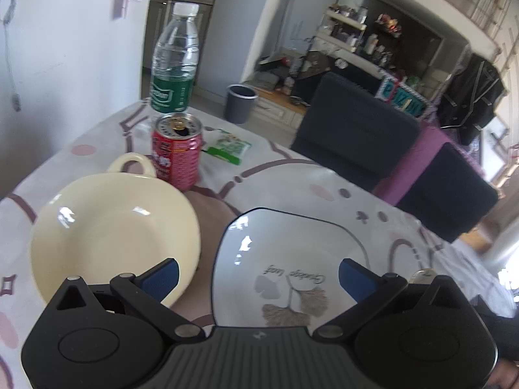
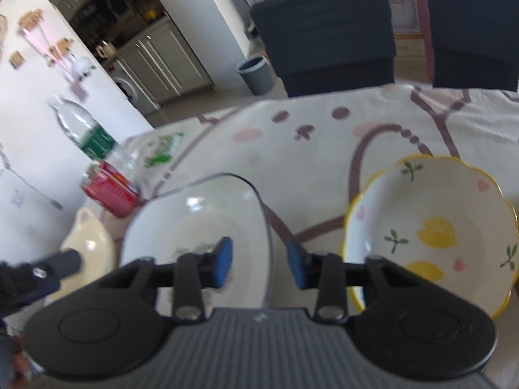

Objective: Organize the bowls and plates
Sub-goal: 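Move the left tool to the white square plate rim while the right tool reaches its opposite rim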

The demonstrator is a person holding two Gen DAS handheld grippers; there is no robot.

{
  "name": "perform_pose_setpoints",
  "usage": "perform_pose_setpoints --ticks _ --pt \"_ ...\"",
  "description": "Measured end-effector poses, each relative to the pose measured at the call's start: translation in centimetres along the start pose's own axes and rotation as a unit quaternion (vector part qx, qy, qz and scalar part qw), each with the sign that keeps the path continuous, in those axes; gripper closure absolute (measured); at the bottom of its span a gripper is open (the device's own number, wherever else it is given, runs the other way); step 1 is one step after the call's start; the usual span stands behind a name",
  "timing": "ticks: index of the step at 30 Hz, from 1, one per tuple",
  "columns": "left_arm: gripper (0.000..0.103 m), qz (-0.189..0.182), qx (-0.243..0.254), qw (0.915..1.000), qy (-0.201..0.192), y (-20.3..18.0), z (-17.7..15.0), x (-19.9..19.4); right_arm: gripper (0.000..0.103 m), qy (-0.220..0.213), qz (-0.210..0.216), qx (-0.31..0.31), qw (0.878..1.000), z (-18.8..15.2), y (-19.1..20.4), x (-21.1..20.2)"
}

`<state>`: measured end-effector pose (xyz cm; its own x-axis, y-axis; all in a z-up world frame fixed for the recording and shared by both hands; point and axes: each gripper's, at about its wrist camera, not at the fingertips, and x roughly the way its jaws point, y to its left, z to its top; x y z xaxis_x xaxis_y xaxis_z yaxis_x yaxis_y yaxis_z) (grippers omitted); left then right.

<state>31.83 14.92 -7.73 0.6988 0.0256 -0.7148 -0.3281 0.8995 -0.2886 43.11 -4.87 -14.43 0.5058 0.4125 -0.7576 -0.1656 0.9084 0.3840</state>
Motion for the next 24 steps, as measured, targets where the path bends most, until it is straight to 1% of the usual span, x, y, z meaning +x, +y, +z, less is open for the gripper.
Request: perform_pose_setpoints --ticks 1,2,4,7,8,10,12,14,17,21,24 --pt "0.0 -0.011 0.001 0.9999 -0.005 0.2 0.0 0.0 0.07 0.003 -0.002 0.0 1.0 -0.1 0.0 0.2" --pt "0.0 -0.016 0.004 0.9998 -0.009 0.2 -0.1 -0.1 0.073 0.006 -0.002 -0.003 1.0 -0.3 -0.1 0.5" --pt "0.001 -0.017 0.012 0.9997 -0.013 0.1 -0.2 -0.1 0.082 0.015 -0.003 -0.008 1.0 -0.6 -0.1 1.4" --pt "0.001 -0.027 0.017 0.9994 -0.014 0.4 -0.4 0.0 0.091 0.031 -0.014 -0.015 0.999 -1.2 0.2 2.6" --pt "0.001 -0.03 0.013 0.9994 -0.012 0.6 -0.4 0.1 0.092 0.035 -0.019 -0.015 0.999 -1.4 0.2 3.0" --pt "0.002 -0.039 0.003 0.9992 -0.007 1.1 -0.3 0.2 0.093 0.028 -0.024 -0.02 0.999 -1.8 0.4 3.2" --pt "0.006 -0.044 0.003 0.999 -0.001 1.4 -0.2 0.4 0.093 0.029 -0.029 -0.039 0.998 -2.1 0.8 3.1" --pt "0.014 -0.044 0.007 0.999 0.007 1.5 -0.1 0.7 0.093 0.032 -0.029 -0.042 0.998 -2.0 0.8 3.0" --pt "0.022 -0.042 0.012 0.9989 0.016 1.6 -0.1 1.2 0.093 0.035 -0.029 -0.04 0.998 -2.0 0.7 2.6" --pt "0.028 -0.031 0.029 0.9988 0.025 1.4 -0.4 1.9 0.093 0.033 -0.033 -0.035 0.998 -1.7 0.0 2.3" --pt "0.032 -0.031 0.039 0.998 0.038 1.2 -0.6 2.7 0.093 0.03 -0.039 -0.029 0.998 -1.6 -0.5 2.1"
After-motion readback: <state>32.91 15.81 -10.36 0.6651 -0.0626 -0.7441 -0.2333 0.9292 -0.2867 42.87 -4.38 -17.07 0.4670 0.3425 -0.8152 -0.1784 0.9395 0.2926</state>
